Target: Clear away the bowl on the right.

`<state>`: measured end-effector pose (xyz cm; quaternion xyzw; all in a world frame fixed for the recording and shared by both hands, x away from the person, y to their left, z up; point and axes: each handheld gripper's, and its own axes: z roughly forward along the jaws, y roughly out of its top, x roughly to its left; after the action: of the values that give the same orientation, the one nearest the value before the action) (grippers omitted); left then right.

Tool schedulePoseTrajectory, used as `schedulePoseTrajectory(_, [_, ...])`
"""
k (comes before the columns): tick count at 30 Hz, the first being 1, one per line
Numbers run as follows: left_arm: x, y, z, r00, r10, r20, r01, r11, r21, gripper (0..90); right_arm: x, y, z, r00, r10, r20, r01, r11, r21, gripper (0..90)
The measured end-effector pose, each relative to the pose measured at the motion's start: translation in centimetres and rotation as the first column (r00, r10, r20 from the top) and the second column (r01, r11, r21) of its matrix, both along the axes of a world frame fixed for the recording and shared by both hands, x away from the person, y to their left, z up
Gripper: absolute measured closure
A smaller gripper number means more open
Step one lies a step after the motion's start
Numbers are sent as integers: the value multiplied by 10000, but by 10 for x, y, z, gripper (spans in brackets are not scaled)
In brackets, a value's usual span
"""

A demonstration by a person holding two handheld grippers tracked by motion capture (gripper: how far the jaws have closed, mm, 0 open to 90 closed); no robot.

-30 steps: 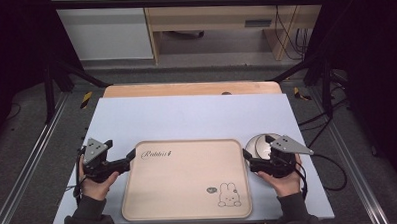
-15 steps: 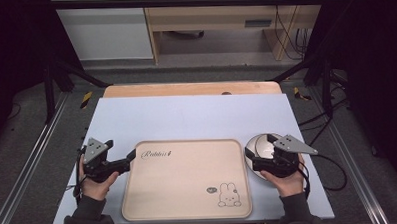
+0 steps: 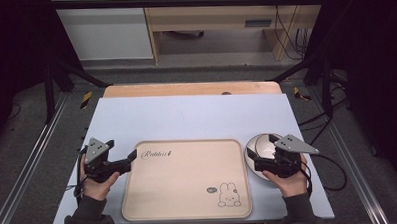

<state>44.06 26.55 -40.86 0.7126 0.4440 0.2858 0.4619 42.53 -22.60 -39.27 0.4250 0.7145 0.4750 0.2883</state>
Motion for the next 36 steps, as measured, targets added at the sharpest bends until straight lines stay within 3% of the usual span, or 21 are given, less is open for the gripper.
schedulePoseTrajectory(17, [0,-2,-1,10000,-38,-24,38,10000,58,122,-3,-14,7,9984,-451,331,446,9989,158,205])
schedulePoseTrajectory(36, [1,-3,-2,10000,-53,-56,54,9999,105,122,-4,-31,11,9950,-998,35,996,9944,348,212])
